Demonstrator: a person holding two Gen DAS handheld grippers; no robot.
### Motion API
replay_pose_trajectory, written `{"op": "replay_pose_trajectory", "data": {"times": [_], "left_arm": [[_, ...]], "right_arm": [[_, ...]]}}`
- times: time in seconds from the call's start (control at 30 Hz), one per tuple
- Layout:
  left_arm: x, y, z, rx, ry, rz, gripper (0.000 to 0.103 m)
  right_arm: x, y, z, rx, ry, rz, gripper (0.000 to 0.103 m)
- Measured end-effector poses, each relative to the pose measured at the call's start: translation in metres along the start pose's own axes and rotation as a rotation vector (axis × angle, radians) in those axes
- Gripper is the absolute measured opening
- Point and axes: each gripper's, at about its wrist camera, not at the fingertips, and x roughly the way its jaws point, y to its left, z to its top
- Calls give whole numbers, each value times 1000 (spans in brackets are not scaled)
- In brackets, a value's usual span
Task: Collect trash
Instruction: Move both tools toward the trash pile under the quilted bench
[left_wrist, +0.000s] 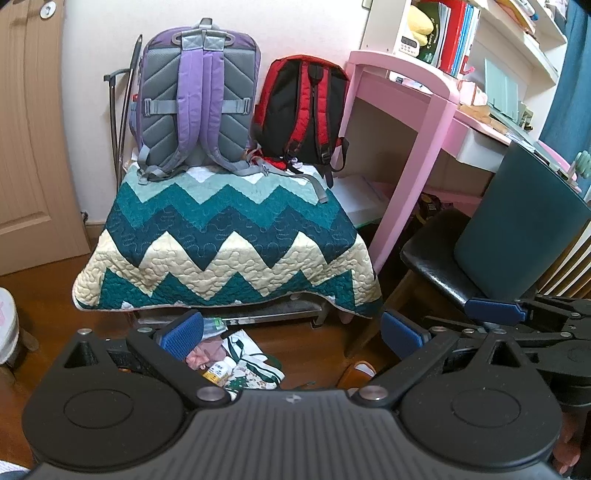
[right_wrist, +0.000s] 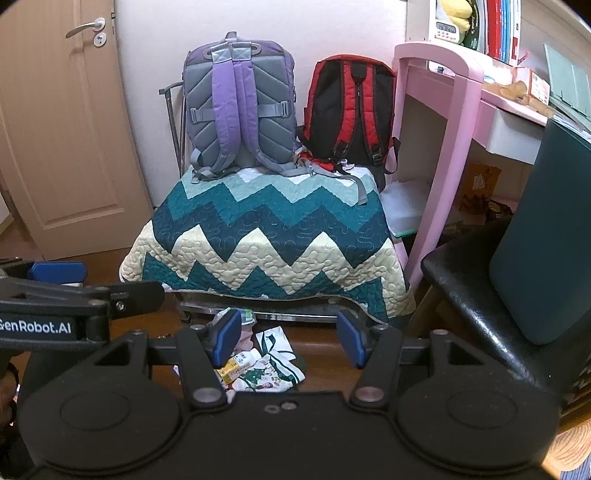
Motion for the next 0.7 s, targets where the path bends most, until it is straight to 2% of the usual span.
{"op": "replay_pose_trajectory", "data": {"times": [0.37,0.7], "left_arm": [[3,7,-2,-38,42,-19,103],[4,7,-2,-37,46,-19,103]], "right_arm": [[4,2,-1,-10,41,-8,57],[2,3,-1,-27,41,-93,57]]}}
